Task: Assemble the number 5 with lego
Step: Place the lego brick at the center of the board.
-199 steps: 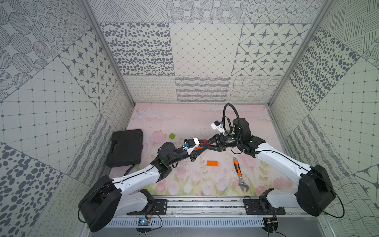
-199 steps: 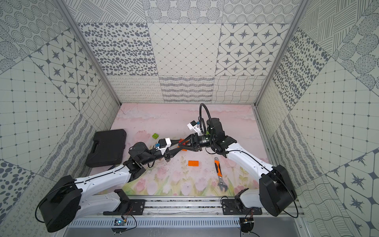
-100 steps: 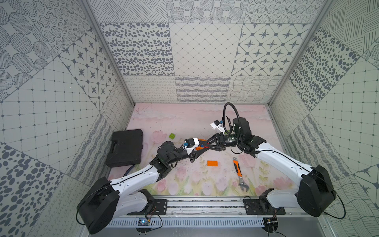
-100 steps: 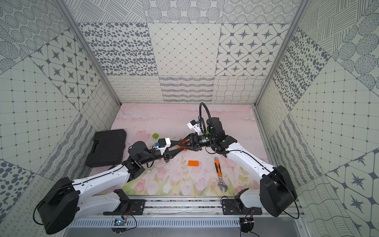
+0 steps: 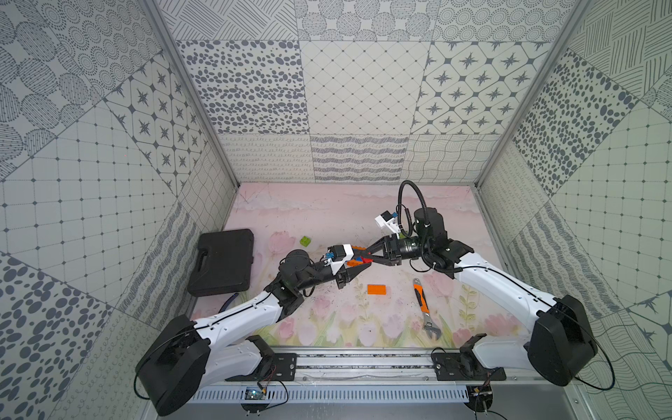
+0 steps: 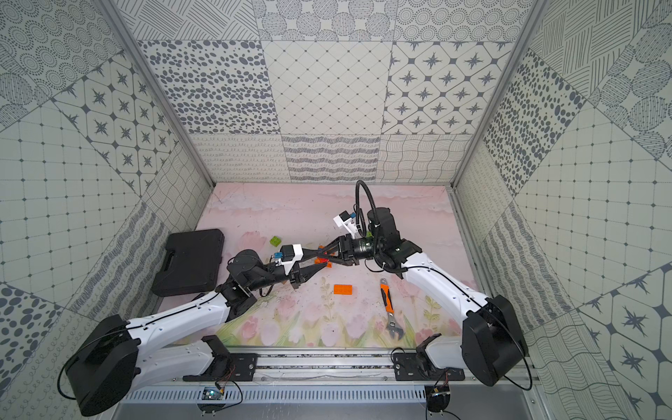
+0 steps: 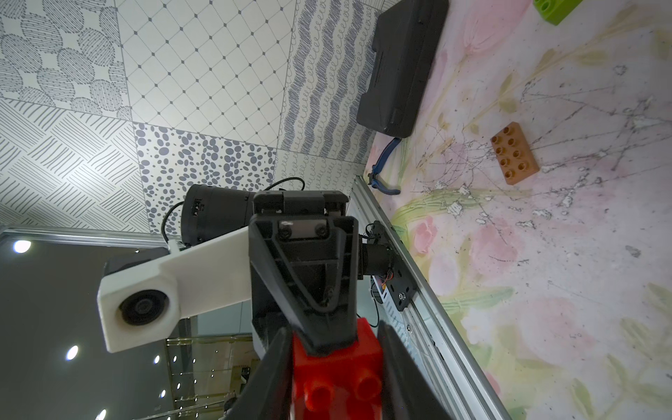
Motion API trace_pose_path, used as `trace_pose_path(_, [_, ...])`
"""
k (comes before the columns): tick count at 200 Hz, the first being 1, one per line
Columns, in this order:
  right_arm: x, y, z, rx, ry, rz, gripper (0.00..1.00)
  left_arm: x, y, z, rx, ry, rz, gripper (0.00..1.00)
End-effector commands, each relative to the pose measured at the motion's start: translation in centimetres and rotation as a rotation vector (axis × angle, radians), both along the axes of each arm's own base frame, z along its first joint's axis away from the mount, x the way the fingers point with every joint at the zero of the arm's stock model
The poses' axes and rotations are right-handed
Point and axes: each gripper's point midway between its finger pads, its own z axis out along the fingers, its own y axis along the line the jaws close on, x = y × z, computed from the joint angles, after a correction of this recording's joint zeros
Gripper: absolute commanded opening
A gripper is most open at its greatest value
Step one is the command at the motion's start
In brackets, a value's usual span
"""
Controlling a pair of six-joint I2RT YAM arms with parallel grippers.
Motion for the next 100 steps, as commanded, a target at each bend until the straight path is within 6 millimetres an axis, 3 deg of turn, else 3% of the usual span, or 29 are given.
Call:
trace_pose_path(1, [0.8,-0.9,-0.9,-0.095,-0.083,-0.062,0.22,0.8,0.3,-1.0,0.062,0.110,0.049,0.56])
trace_pose_path(20, [2.7,-3.1,-5.0,-0.276,-0.073,-0.194,0.18,1.8,1.0,-2.0,0.096,0.213,0.128,0.66])
trace_pose_path(37, [4.2,-6.6,-10.0,-0.521,-0.022,-0.334,0.15,2.4,1.9,-2.7,0.093,0.308,0.204,0.67])
trace_pose_path(63, [4.4,-10.5,-16.3,-0.799,0.055,-0.428,0.17,3.4,3.6,-3.3,0.060,0.443,0.333,0.68])
trace_pose_path(79, [3.9,-12.2,-18.7,-0.937,0.087,-0.443,0.16,4.4,5.3,-3.6,0.038,0.542,0.463,0.72])
trace_pose_path(100, [3.7,-13.1,-20.1,-1.046,0.075,-0.461,0.16,5.4,7.7,-4.5,0.031,0.667,0.621,0.79])
